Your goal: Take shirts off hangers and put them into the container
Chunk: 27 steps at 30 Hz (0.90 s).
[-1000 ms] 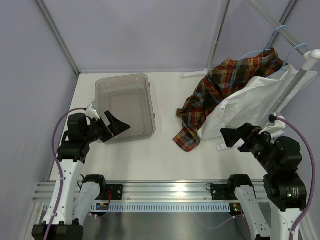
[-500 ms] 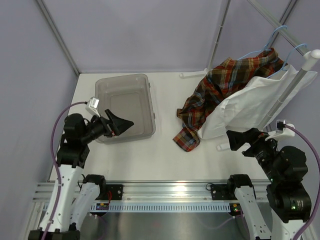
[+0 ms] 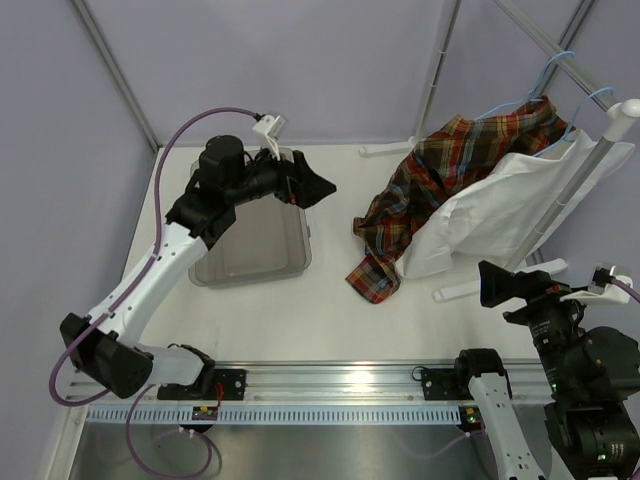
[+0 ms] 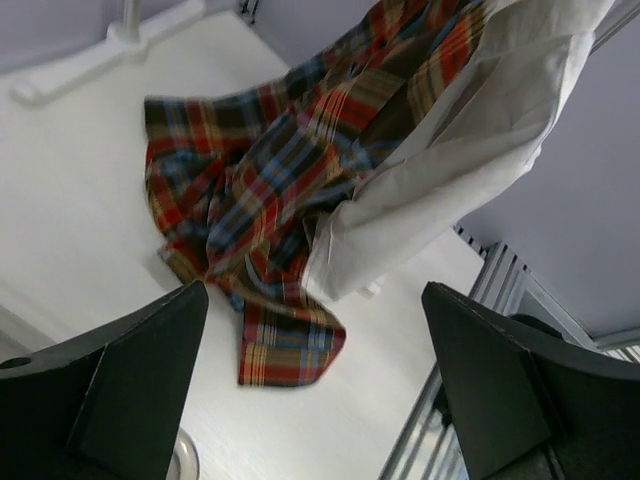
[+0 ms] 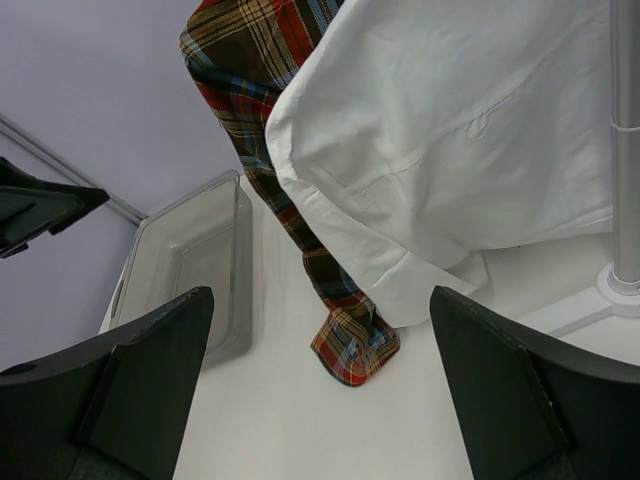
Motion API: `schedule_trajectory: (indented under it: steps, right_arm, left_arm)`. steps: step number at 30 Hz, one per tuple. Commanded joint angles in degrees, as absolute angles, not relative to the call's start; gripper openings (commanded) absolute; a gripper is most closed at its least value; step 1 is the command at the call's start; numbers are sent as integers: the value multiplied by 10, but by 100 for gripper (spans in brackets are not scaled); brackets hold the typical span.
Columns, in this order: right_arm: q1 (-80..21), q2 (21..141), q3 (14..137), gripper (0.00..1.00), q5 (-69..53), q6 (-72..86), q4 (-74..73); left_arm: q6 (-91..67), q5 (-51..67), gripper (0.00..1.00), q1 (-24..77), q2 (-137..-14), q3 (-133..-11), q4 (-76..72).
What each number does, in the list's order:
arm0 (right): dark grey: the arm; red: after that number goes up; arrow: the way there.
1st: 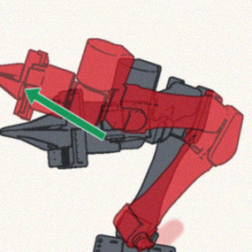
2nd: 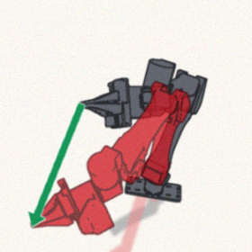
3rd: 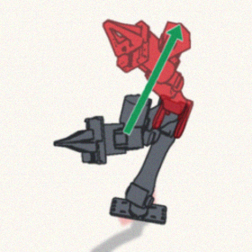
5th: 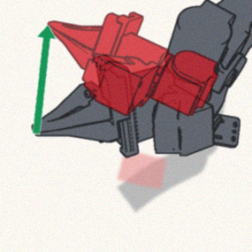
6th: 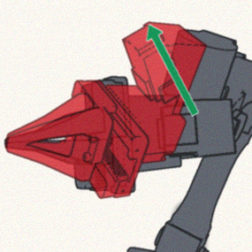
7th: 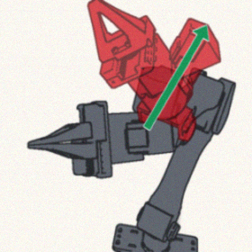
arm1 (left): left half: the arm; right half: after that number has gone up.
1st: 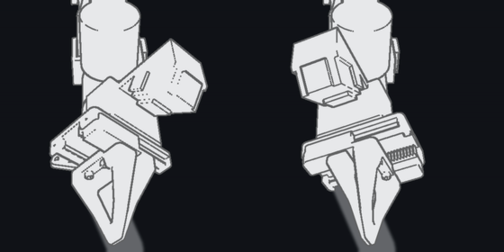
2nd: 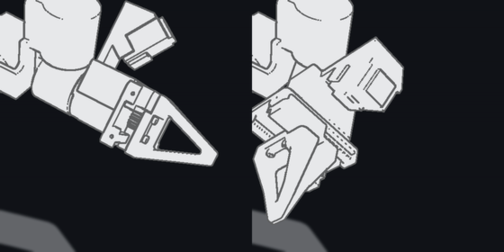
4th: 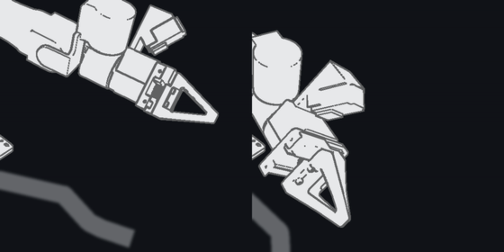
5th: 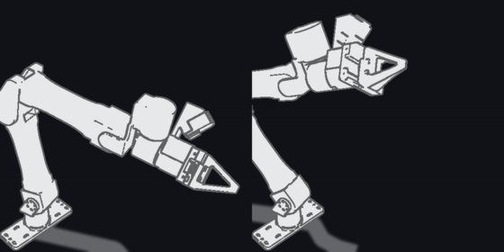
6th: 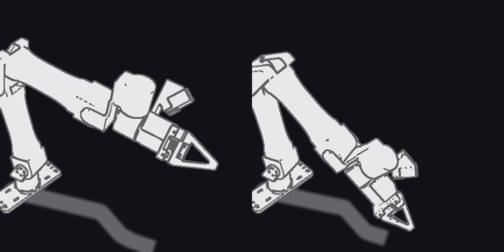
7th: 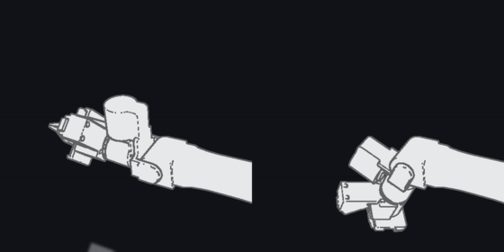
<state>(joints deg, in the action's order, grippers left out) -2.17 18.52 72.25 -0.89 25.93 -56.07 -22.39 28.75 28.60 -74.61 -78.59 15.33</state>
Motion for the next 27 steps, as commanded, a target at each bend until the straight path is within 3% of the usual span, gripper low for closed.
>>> schedule_trajectory:
  steps: [1,7,16,27]
  right_arm:
    - [-21,174,735,99,-14,265,-563]
    - [-21,176,748,100,-23,267,-563]
    - [-21,165,755,99,-37,284,-569]
    - [-20,152,776,99,-41,279,-591]
  left_arm:
    - [-185,306,94,302,-758,-807,-27]
    - [-184,288,95,347,-814,-771,-199]
    - [-149,363,95,400,-996,-975,-176]
    - [-207,406,92,415,-1109,-1105,-196]
